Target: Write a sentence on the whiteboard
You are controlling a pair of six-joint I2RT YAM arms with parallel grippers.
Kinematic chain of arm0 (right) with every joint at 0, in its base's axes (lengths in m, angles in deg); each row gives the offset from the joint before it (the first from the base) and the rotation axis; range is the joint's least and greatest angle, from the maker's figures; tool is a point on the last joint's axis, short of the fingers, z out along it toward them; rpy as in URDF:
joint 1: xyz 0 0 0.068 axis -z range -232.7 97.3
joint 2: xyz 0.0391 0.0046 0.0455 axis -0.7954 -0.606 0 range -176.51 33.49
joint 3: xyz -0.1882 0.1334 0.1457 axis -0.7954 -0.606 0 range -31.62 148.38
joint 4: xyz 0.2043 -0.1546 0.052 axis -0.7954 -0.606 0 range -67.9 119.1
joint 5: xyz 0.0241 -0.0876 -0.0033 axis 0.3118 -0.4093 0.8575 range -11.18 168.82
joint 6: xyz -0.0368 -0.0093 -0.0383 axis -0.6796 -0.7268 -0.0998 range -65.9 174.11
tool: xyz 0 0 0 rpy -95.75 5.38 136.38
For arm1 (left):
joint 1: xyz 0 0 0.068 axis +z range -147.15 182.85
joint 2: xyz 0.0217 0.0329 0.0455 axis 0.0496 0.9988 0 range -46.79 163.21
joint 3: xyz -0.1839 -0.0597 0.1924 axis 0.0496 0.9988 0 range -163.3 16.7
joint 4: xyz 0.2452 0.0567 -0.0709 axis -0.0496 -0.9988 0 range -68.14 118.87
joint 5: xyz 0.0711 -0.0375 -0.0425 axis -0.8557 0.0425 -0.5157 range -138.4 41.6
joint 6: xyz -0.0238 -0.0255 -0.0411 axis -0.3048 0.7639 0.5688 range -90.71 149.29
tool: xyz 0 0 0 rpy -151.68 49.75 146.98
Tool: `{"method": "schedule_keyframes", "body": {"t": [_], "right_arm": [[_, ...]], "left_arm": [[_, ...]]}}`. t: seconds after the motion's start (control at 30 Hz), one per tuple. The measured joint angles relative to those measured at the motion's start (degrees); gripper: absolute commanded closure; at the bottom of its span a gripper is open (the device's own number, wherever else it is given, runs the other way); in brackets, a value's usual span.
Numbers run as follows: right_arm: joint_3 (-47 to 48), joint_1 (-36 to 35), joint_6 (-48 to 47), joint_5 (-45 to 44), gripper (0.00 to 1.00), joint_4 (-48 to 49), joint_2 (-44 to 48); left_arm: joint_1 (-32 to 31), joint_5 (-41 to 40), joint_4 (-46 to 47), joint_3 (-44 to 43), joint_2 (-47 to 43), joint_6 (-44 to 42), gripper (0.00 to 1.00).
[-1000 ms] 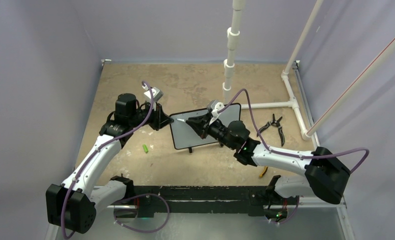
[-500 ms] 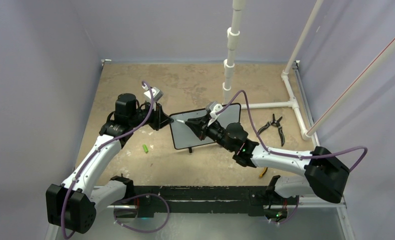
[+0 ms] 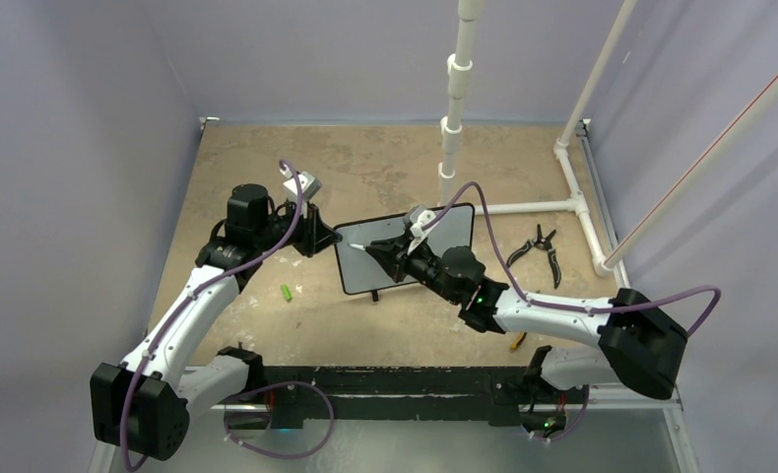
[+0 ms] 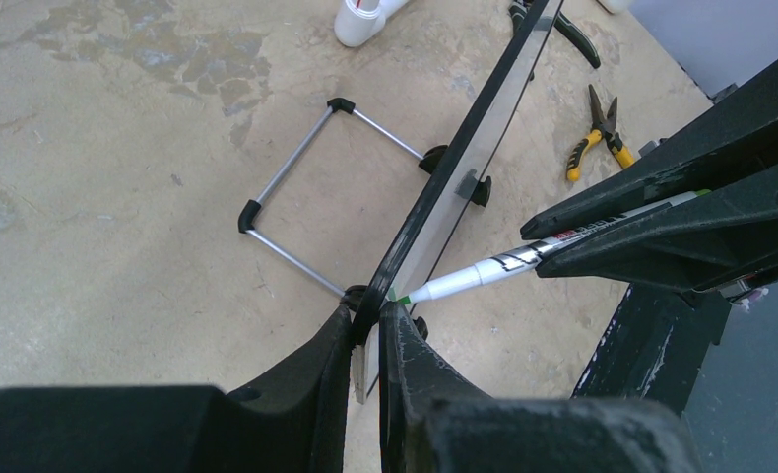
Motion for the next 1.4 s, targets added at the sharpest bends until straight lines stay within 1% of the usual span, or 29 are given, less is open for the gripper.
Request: {"method": "schedule_keyframes", "body": {"t": [0.77,1.4], "right_arm": [[0.0,-1.1,-0.1,-4.0,1.00,1.4,0.2],[-0.8,-1.1,0.2,-4.5,1.00,2.1,0.5]], "left_arm": [[0.0,-0.4,0.0,0.0,-0.1,0.0,1.00],[0.0,-0.5,0.0,0.0,-0.2,0.0,1.00]]}}
